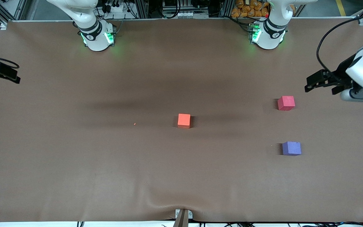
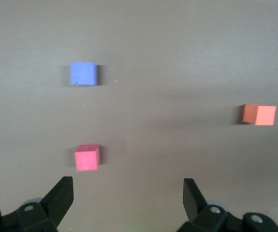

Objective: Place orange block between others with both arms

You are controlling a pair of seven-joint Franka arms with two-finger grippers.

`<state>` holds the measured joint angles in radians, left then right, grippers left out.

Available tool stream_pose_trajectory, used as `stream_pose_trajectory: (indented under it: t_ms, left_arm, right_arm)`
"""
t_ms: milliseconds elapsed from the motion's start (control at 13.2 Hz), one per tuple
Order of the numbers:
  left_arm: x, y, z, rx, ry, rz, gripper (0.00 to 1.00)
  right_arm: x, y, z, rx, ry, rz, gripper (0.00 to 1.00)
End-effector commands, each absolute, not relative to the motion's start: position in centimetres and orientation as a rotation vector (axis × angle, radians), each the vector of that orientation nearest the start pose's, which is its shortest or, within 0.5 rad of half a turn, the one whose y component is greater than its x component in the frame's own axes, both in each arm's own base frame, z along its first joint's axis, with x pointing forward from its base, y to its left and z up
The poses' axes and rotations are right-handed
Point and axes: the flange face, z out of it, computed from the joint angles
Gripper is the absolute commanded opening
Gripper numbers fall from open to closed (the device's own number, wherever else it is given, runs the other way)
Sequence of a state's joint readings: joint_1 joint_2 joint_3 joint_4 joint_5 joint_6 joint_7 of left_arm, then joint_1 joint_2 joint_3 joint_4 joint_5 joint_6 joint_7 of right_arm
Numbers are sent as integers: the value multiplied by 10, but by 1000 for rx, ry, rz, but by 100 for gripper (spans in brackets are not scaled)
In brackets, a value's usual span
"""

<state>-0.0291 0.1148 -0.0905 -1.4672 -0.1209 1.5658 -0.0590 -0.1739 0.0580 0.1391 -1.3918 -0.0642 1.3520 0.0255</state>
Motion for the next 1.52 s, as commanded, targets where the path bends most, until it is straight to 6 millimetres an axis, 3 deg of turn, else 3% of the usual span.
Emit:
stream_pose_trajectory:
  t_ms: [0,227,303,379,1441]
  left_arm:
    - [589,-111,605,-3305,201,30,100]
    - [571,-182,605,-3286,369,47,100]
    - [567,-201,603,-3285,420,40,100]
    - [567,-205,602,-3291,432,35,100]
    - [577,-193,603,-3319,398,-12,100]
  right_arm:
    - [532,-31,665,-3195,109,127,100]
    - [531,-32,663,-3097,126,144,100]
    - [532,-32,660,-3098,122,151,100]
    - [533,-32,658,-3097,124,160,100]
    - [538,-24,659,-3104,179,167,100]
